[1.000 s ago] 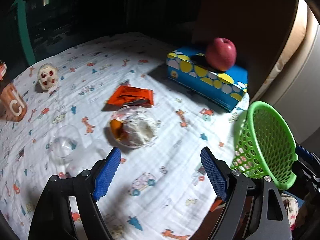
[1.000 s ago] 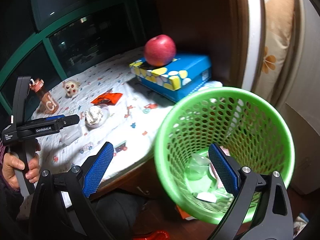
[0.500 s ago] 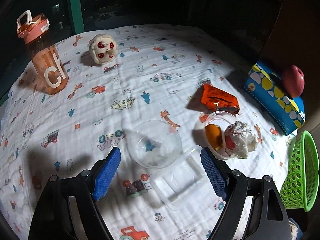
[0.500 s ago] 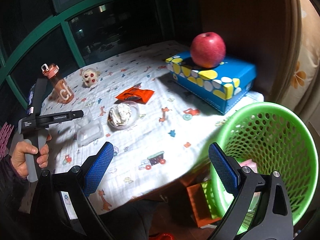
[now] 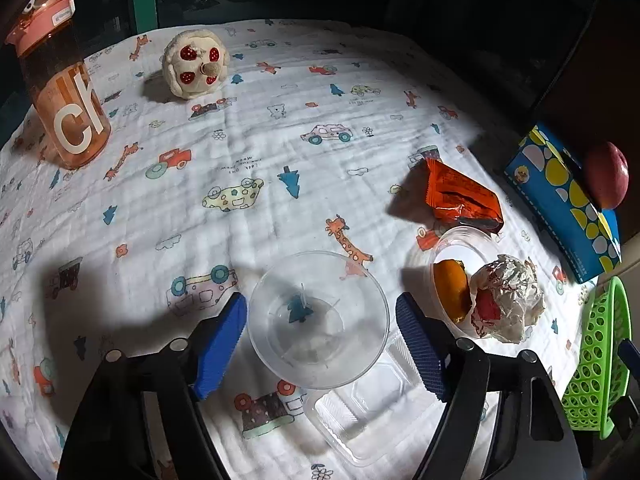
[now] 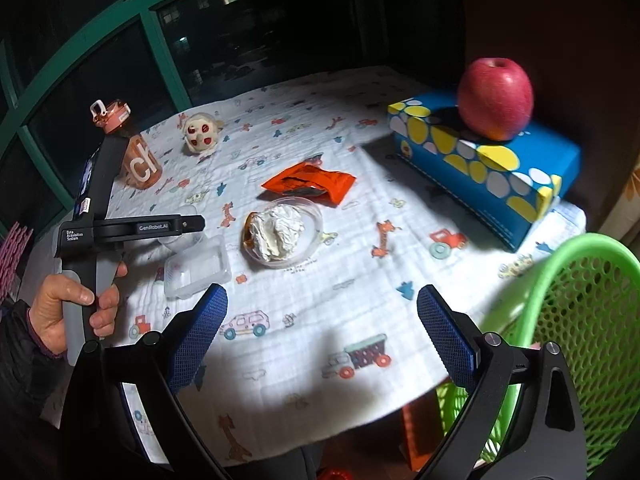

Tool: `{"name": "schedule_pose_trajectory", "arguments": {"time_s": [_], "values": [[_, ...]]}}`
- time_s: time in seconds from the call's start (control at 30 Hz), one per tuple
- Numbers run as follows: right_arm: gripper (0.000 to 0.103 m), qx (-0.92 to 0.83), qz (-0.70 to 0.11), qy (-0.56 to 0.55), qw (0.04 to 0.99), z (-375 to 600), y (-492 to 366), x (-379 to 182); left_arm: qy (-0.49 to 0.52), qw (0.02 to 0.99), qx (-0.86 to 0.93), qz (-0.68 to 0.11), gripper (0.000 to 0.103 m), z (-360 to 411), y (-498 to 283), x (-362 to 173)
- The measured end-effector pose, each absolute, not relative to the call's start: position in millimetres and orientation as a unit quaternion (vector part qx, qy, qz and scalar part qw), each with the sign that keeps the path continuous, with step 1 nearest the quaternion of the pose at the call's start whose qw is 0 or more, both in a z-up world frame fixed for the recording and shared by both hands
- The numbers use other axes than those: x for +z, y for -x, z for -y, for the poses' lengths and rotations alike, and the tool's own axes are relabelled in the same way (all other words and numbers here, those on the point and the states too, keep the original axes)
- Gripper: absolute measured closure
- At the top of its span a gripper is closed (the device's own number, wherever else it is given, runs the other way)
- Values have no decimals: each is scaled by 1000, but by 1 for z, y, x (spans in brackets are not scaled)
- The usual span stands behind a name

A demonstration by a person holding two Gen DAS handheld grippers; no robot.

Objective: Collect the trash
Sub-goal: 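Move both tools back over the bed toward the clear cup and tissue bowl, then grasp the clear plastic cup with the left tool while the right tool grasps the crumpled white tissue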

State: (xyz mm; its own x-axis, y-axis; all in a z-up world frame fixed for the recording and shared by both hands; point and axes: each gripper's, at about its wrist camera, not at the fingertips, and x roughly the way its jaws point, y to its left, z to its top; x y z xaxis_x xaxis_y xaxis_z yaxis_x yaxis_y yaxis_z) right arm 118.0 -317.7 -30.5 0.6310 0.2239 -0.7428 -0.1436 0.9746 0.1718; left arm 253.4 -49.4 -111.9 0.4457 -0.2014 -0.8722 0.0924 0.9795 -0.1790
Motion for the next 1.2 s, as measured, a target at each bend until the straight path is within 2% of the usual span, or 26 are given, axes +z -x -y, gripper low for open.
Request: {"name": "schedule_pose_trajectory", "arguments": {"time_s": [0.13, 0.27, 0.7, 0.77, 0.9, 0.97, 1.03, 1.2], "values": [[8, 109, -419, -44, 900, 307, -133, -36, 59, 844, -95, -524, 42, 48, -257, -117], [9, 118, -423, -44, 897, 296, -150, -42, 66, 845, -103, -521, 43, 44, -256, -116], [19, 131, -445, -30, 885, 259, -204, -71, 79, 856, -104, -499, 43, 18, -249, -94], [22, 129, -451, -30, 883, 256, -211, -77, 78, 858, -104, -496, 43, 15, -247, -91], [34, 121, -463, -31, 877, 253, -221, -86, 77, 861, -105, -492, 43, 11, -244, -86], [45, 120, -468, -38, 875, 254, -223, -88, 75, 862, -106, -490, 43, 11, -243, -84], [52, 124, -466, -51, 875, 257, -221, -87, 72, 862, -105, -490, 43, 12, -242, -82], [52, 126, -447, -61, 883, 265, -207, -71, 69, 864, -112, -486, 43, 19, -236, -77]]}}
